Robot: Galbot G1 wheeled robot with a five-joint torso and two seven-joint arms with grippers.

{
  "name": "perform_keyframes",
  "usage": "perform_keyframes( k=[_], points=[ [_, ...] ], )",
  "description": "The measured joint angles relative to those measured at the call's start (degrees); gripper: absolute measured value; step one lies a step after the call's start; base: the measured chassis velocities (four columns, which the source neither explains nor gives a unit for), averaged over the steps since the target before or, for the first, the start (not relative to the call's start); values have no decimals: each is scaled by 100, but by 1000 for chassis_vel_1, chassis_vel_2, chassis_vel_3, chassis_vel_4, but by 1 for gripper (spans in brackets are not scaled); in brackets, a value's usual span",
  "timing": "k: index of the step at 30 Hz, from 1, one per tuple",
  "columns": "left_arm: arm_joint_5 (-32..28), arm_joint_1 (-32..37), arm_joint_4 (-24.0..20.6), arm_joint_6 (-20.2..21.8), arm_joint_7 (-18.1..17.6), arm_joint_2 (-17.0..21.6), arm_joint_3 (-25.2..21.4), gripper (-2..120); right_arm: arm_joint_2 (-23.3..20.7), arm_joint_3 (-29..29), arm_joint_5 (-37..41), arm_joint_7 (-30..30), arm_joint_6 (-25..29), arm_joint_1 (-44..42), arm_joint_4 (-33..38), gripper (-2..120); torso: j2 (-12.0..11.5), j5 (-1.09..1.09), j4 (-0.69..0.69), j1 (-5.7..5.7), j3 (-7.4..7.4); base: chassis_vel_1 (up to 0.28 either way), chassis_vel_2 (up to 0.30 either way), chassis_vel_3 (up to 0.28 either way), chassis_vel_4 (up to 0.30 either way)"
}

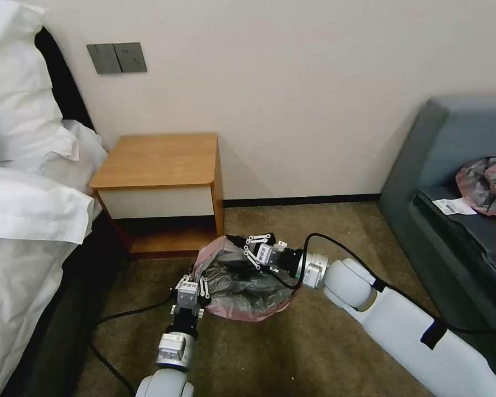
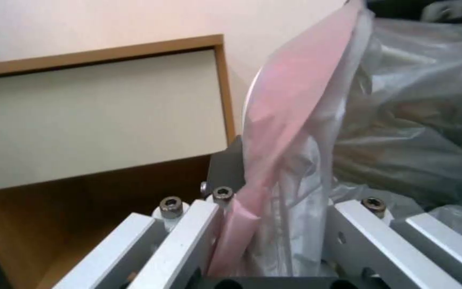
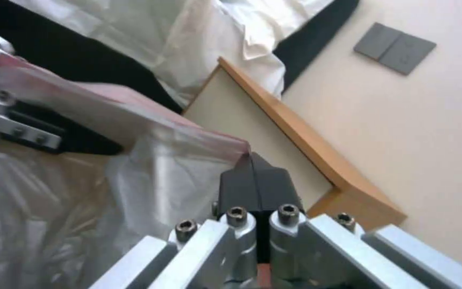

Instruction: Pick up the garbage bag from the table and place it over the trash can.

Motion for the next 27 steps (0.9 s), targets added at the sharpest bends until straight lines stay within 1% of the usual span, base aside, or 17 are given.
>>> perform_keyframes(
  k=[3, 4, 8, 9, 13, 14, 16, 17, 20, 23, 27],
  points=[
    [7, 6, 0, -126, 157, -6, 6, 7, 38, -15, 30, 7, -23, 95, -83, 0, 0, 0, 0, 0, 0, 0, 0, 0, 0],
    [7, 6, 0, -126, 157, -6, 6, 7, 38, -15, 30, 7, -23, 95, -83, 0, 0, 0, 0, 0, 0, 0, 0, 0, 0],
    [38, 13, 0, -313, 445, -1, -17, 7, 84, -149, 44, 10, -41, 282, -205, 0, 0, 0, 0, 0, 0, 0, 0, 0, 0],
    [38, 13, 0, -313, 445, -1, -17, 7, 84, -149, 44, 10, -41, 282, -205, 0, 0, 0, 0, 0, 0, 0, 0, 0, 0],
    [-25, 25, 7, -613, 855, 5, -48, 7, 149, -304, 47, 18, -45, 480, -388, 0, 0, 0, 2, 0, 0, 0, 0, 0, 0],
    [-25, 25, 7, -613, 855, 5, -48, 7, 149, -304, 47, 18, -45, 480, -388, 0, 0, 0, 2, 0, 0, 0, 0, 0, 0],
    [-125, 27, 9, -726, 1002, 0, -41, 7, 182, -378, 49, 21, -44, 573, -500, 0, 0, -1, 1, 0, 0, 0, 0, 0, 0],
    [-173, 29, 10, -759, 1044, -2, -41, 7, 193, -397, 51, 21, -38, 611, -552, 0, 0, 0, -1, 0, 0, 0, 0, 0, 0],
    [-226, 29, 10, -792, 1064, -5, -38, 7, 211, -430, 48, 15, -22, 671, -670, 0, 0, 0, 1, 0, 0, 0, 0, 0, 0],
    [-243, 22, 10, -792, 1019, -5, -46, 7, 218, -433, 43, 12, 1, 685, -743, 0, 0, 0, 1, 0, 0, 0, 0, 0, 0],
    [-223, -26, 15, -648, 733, -12, -92, 7, 207, -363, 22, 9, 38, 638, -760, 0, 0, 0, 0, 0, 0, 0, 0, 0, 0]
  ],
)
